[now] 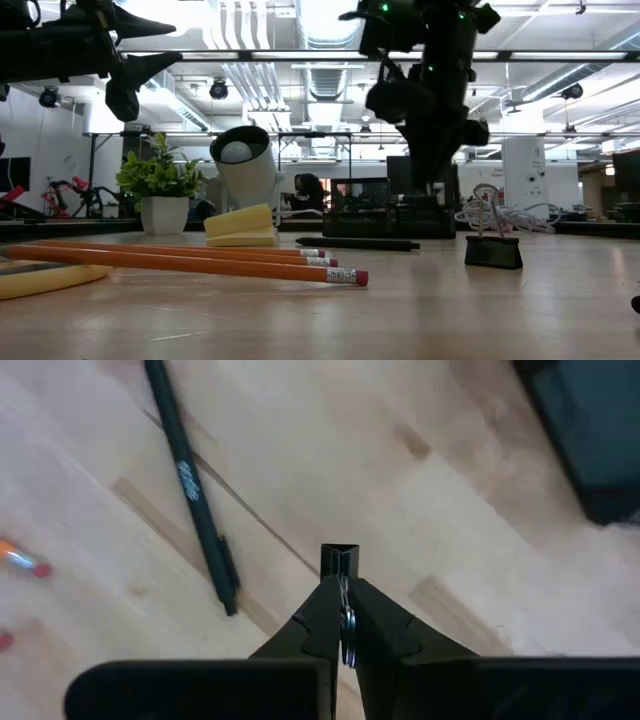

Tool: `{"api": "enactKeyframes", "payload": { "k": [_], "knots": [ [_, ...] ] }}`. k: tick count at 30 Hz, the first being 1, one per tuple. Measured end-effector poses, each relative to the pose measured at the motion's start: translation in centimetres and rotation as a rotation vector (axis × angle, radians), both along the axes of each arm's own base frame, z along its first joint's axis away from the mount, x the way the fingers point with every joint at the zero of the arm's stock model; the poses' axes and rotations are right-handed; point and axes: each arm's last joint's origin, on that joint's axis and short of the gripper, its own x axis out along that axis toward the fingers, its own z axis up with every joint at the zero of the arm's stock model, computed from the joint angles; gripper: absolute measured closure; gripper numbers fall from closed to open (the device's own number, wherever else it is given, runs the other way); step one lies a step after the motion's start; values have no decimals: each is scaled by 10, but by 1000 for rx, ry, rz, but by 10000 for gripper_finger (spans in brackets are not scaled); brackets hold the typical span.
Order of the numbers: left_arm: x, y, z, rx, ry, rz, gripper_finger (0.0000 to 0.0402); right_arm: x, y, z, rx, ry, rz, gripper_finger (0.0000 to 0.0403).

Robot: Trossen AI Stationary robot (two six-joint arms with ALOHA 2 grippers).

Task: Pick and place office supplies into organizer
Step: Put the top right binder clip into the desk organizer

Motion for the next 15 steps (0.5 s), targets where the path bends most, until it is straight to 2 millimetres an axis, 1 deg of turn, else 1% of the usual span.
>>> {"api": "enactKeyframes", "payload": {
  "k": [7,12,15],
  "knots": [
    [0,0,0,0,0,0,235,11,-14,22,-24,-61,42,394],
    [0,0,0,0,0,0,235,17,-30,37,-53,-105,77,394],
    [0,0,0,0,0,0,235,19,-40,43,-73,-119,98,394]
  ]
}}
